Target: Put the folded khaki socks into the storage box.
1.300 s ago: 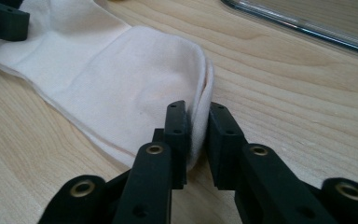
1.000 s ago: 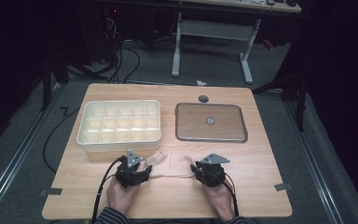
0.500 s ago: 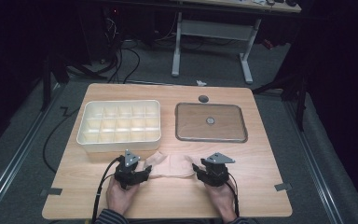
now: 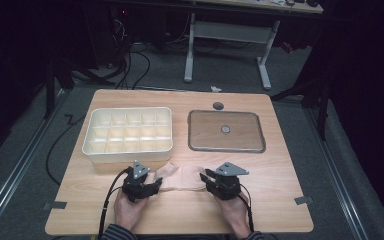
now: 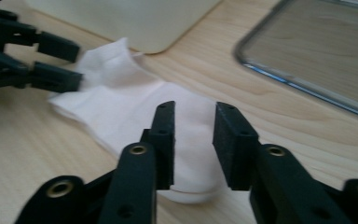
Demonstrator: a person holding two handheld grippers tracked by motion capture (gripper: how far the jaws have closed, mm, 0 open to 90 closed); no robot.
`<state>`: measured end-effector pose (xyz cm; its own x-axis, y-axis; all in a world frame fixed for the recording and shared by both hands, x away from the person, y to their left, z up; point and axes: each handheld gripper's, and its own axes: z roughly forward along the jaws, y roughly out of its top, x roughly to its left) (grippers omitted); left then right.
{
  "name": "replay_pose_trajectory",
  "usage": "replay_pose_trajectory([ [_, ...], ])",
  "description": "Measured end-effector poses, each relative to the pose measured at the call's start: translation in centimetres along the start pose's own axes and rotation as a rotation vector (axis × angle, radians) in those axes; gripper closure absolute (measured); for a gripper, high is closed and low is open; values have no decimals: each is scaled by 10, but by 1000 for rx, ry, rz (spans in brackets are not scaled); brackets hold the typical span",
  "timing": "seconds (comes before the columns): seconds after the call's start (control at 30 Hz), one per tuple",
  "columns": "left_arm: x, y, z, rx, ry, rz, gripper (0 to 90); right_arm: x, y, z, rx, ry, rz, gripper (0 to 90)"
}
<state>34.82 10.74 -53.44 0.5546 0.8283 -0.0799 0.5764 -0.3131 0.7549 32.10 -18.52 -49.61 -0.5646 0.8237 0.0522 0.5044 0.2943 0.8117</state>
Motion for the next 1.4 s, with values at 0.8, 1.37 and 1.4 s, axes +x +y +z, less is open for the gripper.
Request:
replay_pose_trajectory([
  [0.8, -9, 2, -5, 28, -22, -51, 521, 45, -1, 58, 126, 107, -99, 857],
  [1.37, -14, 3, 0, 30, -59, -34, 788, 46, -5, 59, 121, 106, -117, 861],
  [1.4, -14, 3, 0, 29, -65, -34, 821, 46, -5, 59, 121, 105, -117, 861],
])
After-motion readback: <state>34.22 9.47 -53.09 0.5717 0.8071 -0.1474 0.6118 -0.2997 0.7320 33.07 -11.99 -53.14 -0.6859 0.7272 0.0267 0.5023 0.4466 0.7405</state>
